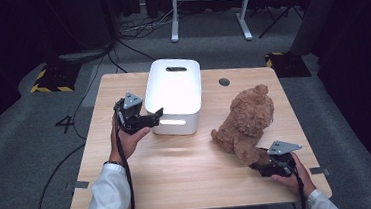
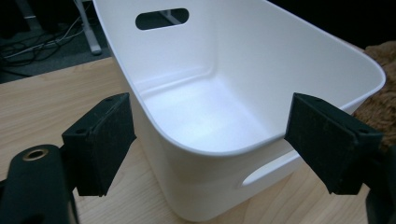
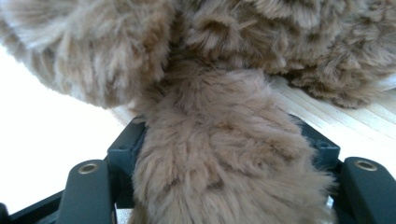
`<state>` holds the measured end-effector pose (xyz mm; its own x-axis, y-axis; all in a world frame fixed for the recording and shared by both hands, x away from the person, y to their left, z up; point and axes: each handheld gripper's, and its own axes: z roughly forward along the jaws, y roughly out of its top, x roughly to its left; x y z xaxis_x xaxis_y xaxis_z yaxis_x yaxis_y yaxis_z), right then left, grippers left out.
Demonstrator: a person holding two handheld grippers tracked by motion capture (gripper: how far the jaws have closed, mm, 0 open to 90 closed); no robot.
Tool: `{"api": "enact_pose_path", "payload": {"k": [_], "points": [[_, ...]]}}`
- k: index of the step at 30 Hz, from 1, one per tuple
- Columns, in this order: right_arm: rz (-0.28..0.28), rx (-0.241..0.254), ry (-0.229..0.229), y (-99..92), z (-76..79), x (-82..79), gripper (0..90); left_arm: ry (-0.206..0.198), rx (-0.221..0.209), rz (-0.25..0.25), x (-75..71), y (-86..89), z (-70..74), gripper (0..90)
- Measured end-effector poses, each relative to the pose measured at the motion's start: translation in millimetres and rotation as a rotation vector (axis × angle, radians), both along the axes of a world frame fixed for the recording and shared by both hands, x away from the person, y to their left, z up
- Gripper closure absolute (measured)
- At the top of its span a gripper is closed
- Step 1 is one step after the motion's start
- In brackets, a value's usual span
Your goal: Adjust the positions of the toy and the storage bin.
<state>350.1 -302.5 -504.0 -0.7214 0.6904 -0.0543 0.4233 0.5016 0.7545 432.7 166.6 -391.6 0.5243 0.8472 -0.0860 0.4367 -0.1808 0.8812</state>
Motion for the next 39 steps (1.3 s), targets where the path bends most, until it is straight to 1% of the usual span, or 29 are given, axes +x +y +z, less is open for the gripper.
{"api": "enact_pose_path", "payload": {"k": [1, 2, 4, 5, 6, 7, 8, 10, 12, 13, 14, 15, 16, 17, 18, 19, 20, 22, 24, 25, 31, 33, 35, 36, 39], "points": [[0.0, 0.0, -0.001, 0.0, 0.0, -0.1, 34.1, 0.007, 0.007, 0.015, 2.2, -1.7, 0.4, 26.7], [0.0, 0.0, -0.001, 0.0, 0.0, -0.1, 34.1, 0.007, 0.007, 0.015, 2.2, -1.7, 0.4, 29.1], [0.001, 0.0, -0.001, -0.1, 0.0, 0.0, 34.1, 0.019, 0.009, 0.023, 4.2, -2.9, -0.6, 29.4], [0.001, 0.0, -0.001, -0.1, 0.0, 0.0, 34.1, 0.021, 0.014, 0.033, 4.4, -3.2, -0.5, 32.8], [0.001, 0.001, 0.0, -0.2, -0.1, 0.0, 34.0, 0.011, 0.04, 0.051, 4.8, -3.6, -0.3, 35.9], [0.001, 0.001, 0.0, -0.2, -0.1, 0.0, 34.0, 0.011, 0.04, 0.051, 4.8, -3.6, -0.3, 38.5], [0.001, 0.001, 0.0, -0.2, -0.1, 0.0, 34.0, 0.011, 0.052, 0.056, 5.5, -3.7, -0.2, 38.5], [0.001, 0.001, 0.0, -0.2, 0.0, 0.1, 33.9, 0.03, 0.054, 0.062, 10.0, -3.8, -0.6, 40.3], [0.001, 0.001, 0.001, -0.2, 0.0, 0.1, 33.9, 0.033, 0.061, 0.063, 11.8, -3.6, -0.8, 42.4], [0.001, 0.001, 0.001, -0.2, 0.0, 0.1, 33.8, 0.035, 0.071, 0.065, 13.8, -3.2, -1.3, 43.5], [0.001, 0.001, 0.0, -0.2, -0.1, 0.1, 33.7, 0.043, 0.067, 0.067, 15.8, -2.8, -1.7, 43.4], [0.001, 0.001, 0.0, -0.2, -0.1, 0.1, 33.7, 0.062, 0.062, 0.064, 19.2, -1.7, -1.9, 43.4], [0.001, 0.0, 0.0, 0.0, -0.1, 0.2, 33.4, 0.087, 0.069, 0.067, 25.0, -1.7, -2.4, 42.1], [0.0, 0.0, 0.0, 0.0, 0.0, 0.2, 33.4, 0.087, 0.069, 0.067, 25.0, -1.7, -2.4, 42.4], [0.0, -0.001, -0.001, 0.1, -0.1, 0.1, 33.4, 0.095, 0.082, 0.077, 27.0, -3.4, -3.0, 43.3], [0.0, -0.001, -0.001, 0.1, -0.1, 0.1, 33.4, 0.1, 0.088, 0.069, 28.2, -4.6, -3.6, 43.3], [0.001, -0.001, -0.002, 0.0, -0.1, -0.2, 33.4, 0.098, 0.088, 0.072, 28.6, -6.4, -4.0, 43.7], [0.002, -0.001, -0.002, -0.1, -0.1, -0.2, 33.4, 0.096, 0.09, 0.073, 27.8, -7.8, -3.9, 44.2], [0.003, -0.001, -0.002, -0.2, -0.1, -0.1, 33.4, 0.094, 0.088, 0.06, 26.0, -7.4, -4.0, 45.3], [0.003, -0.001, -0.002, -0.2, -0.1, -0.2, 33.4, 0.085, 0.093, 0.056, 23.6, -8.3, -3.8, 45.4], [0.005, -0.003, -0.001, -0.4, 0.1, 0.1, 33.2, 0.076, 0.099, 0.044, 17.3, -11.7, -3.5, 46.8], [0.003, -0.003, 0.0, -0.5, 0.2, 0.3, 33.2, 0.068, 0.1, 0.027, 12.9, -12.9, -4.0, 46.9], [0.004, -0.003, 0.001, -0.6, 0.2, 0.4, 33.2, 0.071, 0.097, 0.024, 11.7, -13.4, -3.9, 47.6], [0.003, -0.002, 0.002, -0.6, 0.2, 0.5, 33.2, 0.067, 0.11, 0.006, 9.2, -14.3, -3.4, 47.6], [0.002, -0.003, 0.001, -0.7, 0.2, 0.4, 33.2, 0.066, 0.111, -0.002, 5.2, -16.9, -3.4, 47.6]]}}
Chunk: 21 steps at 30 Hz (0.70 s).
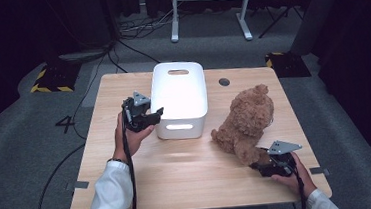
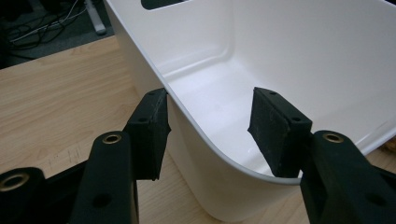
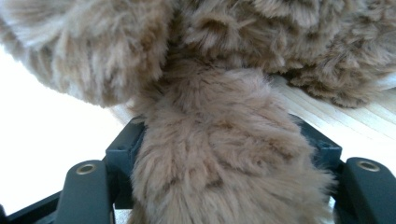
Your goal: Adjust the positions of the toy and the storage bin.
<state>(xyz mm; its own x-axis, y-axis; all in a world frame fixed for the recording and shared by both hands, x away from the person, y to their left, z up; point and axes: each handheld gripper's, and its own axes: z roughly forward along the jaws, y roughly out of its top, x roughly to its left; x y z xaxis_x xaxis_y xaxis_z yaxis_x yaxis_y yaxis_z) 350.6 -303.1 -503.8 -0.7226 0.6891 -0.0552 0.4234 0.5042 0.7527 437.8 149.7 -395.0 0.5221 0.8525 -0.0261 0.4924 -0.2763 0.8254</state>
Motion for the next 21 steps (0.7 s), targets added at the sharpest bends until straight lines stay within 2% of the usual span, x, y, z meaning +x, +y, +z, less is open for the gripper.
{"api": "enact_pose_path", "payload": {"k": [5, 9, 18, 21], "points": [[-0.001, 0.0, 0.002, -0.2, 0.0, 0.3, 33.2, 0.0, 0.008, -0.028, -9.1, -5.5, 0.4, 46.9], [-0.002, 0.001, 0.005, -0.4, 0.1, 0.5, 33.2, -0.002, -0.007, -0.052, -17.2, -9.2, -0.6, 46.8], [-0.003, 0.0, 0.005, -2.7, 0.1, 0.8, 33.1, -0.005, -0.011, -0.066, -30.9, -16.2, -1.2, 46.4], [-0.006, 0.002, 0.005, -4.0, 0.0, 1.0, 33.1, 0.0, -0.017, -0.085, -37.5, -19.1, -1.6, 45.2]]}}
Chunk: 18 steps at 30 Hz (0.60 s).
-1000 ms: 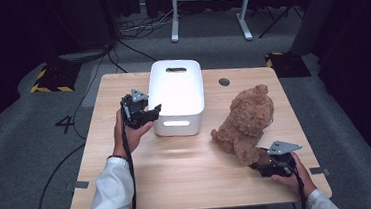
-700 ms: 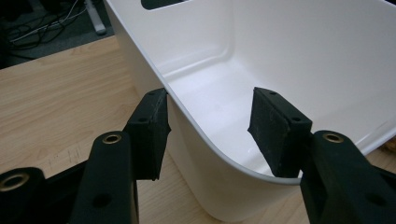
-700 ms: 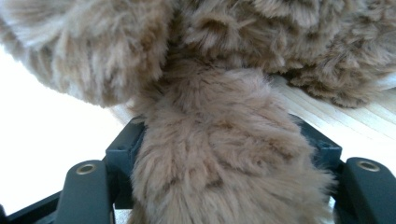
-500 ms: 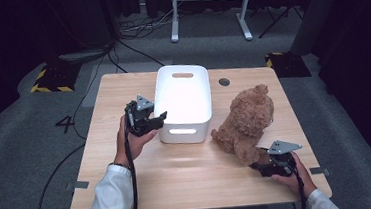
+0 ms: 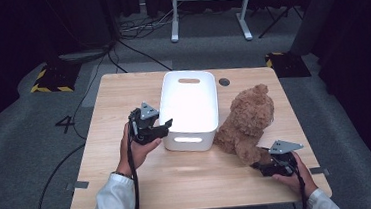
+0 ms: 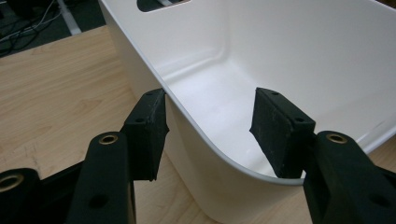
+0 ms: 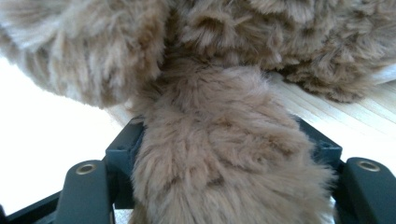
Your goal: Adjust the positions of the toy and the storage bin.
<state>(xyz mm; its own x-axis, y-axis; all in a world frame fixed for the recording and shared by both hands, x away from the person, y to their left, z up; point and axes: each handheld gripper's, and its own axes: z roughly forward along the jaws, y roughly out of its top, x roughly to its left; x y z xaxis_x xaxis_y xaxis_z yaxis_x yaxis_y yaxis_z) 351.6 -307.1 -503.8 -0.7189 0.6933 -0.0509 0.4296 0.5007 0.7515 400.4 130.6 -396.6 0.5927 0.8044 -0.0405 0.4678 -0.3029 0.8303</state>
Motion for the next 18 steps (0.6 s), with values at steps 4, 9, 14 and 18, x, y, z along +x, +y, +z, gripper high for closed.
{"api": "enact_pose_path", "payload": {"k": [4, 9, 14, 18], "points": [[0.003, 0.0, 0.001, -0.7, 0.1, 0.1, 33.1, -0.004, -0.006, -0.014, -8.6, -3.6, -0.8, 44.5], [0.002, -0.005, -0.002, -2.9, 0.3, 0.2, 33.1, -0.008, -0.005, -0.015, -15.1, -6.6, -1.0, 44.6], [-0.001, -0.005, 0.0, -6.1, 0.5, 0.0, 33.2, -0.008, -0.015, -0.017, -20.4, -7.5, -2.0, 44.4], [0.001, -0.01, -0.001, -7.6, 0.8, 0.1, 33.2, -0.014, -0.023, -0.016, -25.4, -9.9, -2.9, 44.0]]}}
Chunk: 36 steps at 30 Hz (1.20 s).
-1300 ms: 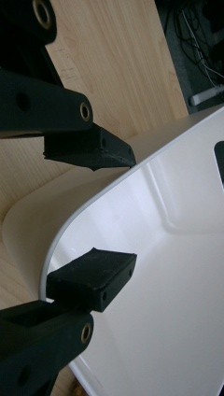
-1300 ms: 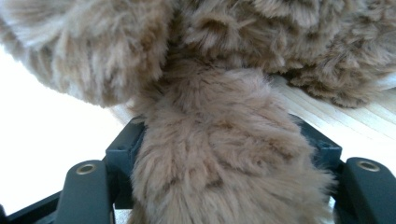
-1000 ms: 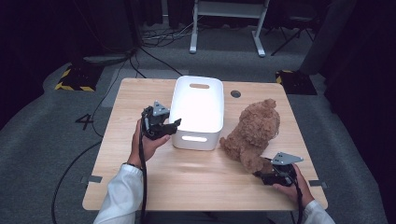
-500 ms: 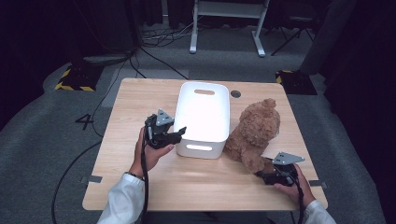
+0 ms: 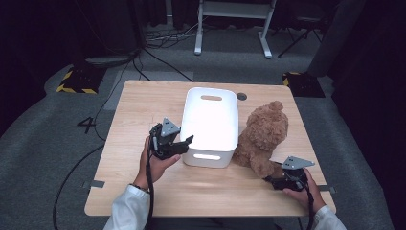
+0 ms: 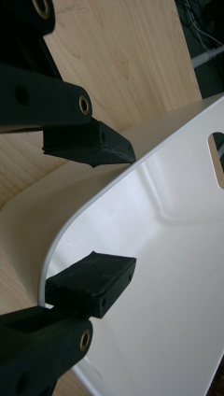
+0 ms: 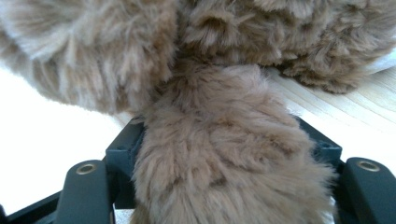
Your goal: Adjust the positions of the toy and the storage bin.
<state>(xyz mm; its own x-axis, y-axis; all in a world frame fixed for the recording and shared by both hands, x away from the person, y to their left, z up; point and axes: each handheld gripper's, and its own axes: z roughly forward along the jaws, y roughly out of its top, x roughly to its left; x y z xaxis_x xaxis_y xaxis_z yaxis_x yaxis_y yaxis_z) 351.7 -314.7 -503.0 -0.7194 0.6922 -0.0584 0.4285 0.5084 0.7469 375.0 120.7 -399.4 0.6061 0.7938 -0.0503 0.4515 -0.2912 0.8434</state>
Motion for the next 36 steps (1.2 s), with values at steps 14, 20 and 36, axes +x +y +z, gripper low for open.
{"api": "enact_pose_path", "payload": {"k": [14, 20, 36], "points": [[-0.004, -0.005, 0.003, -2.9, 0.6, 0.0, 33.2, 0.001, -0.03, 0.002, -8.8, -2.6, -2.5, 42.5], [0.002, -0.004, 0.005, -4.6, 0.6, -0.5, 32.4, 0.0, -0.024, -0.007, -9.9, -1.9, -2.0, 37.2], [0.018, -0.017, 0.01, -6.9, 5.3, -9.1, 22.1, -0.078, -0.053, -0.004, -26.5, 31.3, 13.0, 21.1]]}}
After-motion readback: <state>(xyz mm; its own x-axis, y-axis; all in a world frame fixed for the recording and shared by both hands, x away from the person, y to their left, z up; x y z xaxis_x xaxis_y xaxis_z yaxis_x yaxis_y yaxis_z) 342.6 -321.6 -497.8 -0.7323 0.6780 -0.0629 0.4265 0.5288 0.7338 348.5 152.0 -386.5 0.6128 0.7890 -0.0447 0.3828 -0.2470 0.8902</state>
